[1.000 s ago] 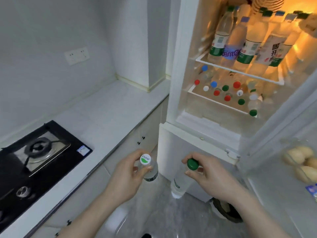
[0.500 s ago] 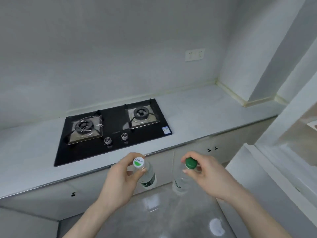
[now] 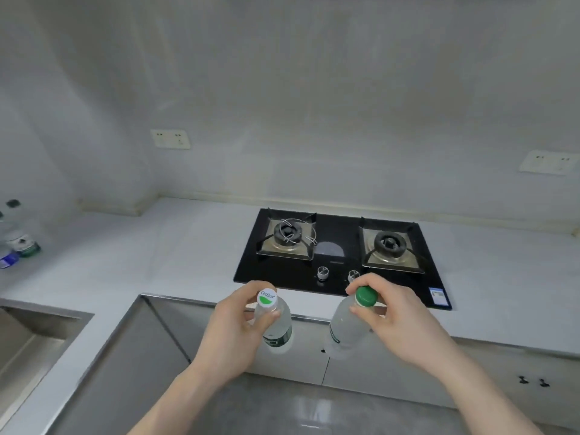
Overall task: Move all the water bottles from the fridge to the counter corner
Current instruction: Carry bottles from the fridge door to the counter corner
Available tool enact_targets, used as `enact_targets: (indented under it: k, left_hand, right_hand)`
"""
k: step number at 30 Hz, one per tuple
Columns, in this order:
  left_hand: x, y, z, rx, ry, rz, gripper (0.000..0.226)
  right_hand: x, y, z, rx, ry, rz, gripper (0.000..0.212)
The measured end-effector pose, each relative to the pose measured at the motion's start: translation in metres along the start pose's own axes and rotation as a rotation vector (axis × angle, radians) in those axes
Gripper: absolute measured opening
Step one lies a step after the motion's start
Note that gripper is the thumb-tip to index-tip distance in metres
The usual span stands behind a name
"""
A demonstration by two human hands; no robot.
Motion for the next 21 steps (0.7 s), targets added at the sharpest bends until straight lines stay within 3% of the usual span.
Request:
enact_targets:
  k: [7,21]
  left_hand:
    - [-0.057,0.099,-0.015,0.092,0.057,-0.021,0.027]
    - [-0.151,0.255,-0.023,0.423,0.241,-0.080,0.027]
  right_hand:
    - [-0.072,-0.077,-0.071,-0.057,0.101,-0.009,0.024]
    - [-0.204,-0.223,-0.213,-0.343,0.330,-0.049,0.019]
Point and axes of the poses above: each hand's wrist, its own z-axis away from the middle knuckle, its own y-axis out of the back of the hand, x = y × z, the point moved 6 cm from there along -z, towards the middle knuckle, and after that the axes turned 2 degrees about -z, right-handed, at the moved point
